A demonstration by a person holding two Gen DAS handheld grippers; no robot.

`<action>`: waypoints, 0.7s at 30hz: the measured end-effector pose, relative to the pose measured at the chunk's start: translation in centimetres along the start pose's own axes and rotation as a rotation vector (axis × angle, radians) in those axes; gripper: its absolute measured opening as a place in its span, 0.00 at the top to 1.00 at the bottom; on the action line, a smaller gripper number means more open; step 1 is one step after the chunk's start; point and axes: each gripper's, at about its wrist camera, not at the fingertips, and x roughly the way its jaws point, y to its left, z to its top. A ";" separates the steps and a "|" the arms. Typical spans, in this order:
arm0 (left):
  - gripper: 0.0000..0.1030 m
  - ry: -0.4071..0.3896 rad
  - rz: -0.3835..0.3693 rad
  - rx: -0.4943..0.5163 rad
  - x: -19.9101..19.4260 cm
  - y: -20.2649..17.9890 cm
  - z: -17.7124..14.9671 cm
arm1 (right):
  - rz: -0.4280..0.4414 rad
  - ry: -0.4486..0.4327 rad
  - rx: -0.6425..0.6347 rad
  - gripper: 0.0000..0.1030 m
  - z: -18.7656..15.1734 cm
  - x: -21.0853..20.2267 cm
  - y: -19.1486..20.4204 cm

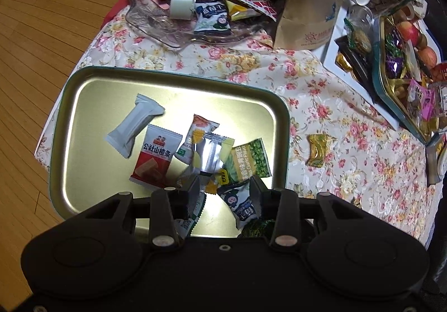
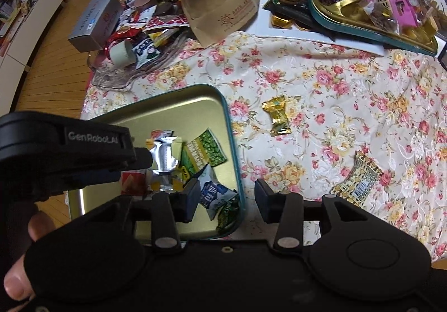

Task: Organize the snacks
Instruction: 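Lower the green foil candy onto the tray and open the right tool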

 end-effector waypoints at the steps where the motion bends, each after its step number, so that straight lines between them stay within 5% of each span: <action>1: 0.53 0.005 0.000 0.007 0.1 -0.2 -0.1 | -0.007 0.003 0.004 0.56 0.0 0.1 -0.1; 21: 0.53 0.050 -0.025 0.108 0.8 -3.6 -1.6 | -0.139 0.064 0.097 0.56 0.4 1.8 -5.4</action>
